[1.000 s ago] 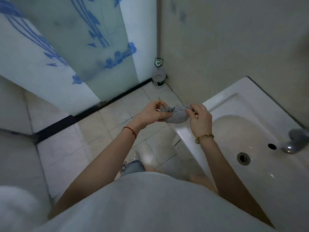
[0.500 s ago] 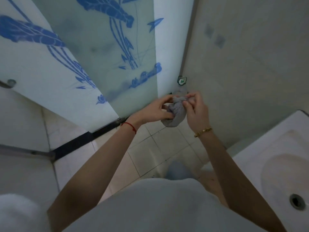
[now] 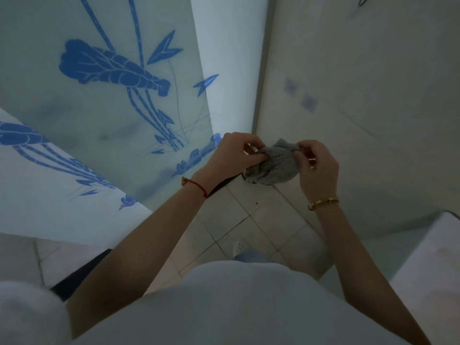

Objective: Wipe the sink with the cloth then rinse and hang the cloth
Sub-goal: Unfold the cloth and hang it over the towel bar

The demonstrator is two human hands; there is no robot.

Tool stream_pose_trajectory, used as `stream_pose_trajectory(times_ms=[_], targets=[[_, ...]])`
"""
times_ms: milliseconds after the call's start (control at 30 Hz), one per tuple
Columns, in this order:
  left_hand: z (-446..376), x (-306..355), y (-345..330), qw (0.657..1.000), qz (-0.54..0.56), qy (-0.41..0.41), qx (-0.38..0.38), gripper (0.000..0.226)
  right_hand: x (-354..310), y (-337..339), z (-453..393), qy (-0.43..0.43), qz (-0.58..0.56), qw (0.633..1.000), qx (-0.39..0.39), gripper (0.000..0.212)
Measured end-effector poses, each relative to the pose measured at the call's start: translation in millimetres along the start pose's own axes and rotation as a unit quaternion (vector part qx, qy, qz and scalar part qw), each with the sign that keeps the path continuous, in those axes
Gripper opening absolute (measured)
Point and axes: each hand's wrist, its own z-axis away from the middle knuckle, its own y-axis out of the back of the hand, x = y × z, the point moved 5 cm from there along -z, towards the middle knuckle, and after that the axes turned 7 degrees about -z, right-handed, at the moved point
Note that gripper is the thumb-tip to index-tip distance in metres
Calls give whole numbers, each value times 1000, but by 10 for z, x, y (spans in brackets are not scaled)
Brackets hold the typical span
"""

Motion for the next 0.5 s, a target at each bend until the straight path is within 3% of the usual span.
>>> stream_pose_trajectory(times_ms=[133,300,500], targets=[[-484,19,-14,997,26,-55,-49,16,91,-25,-409,32,56,998,-9,10],[-944,-53,-59,982,101,-49,-154,11,139,-62,-739,48,83,995,-2,7],[-1403,-55,-67,917,240,-51,-316,25,119,-86,-942,21,91,995,43,17]])
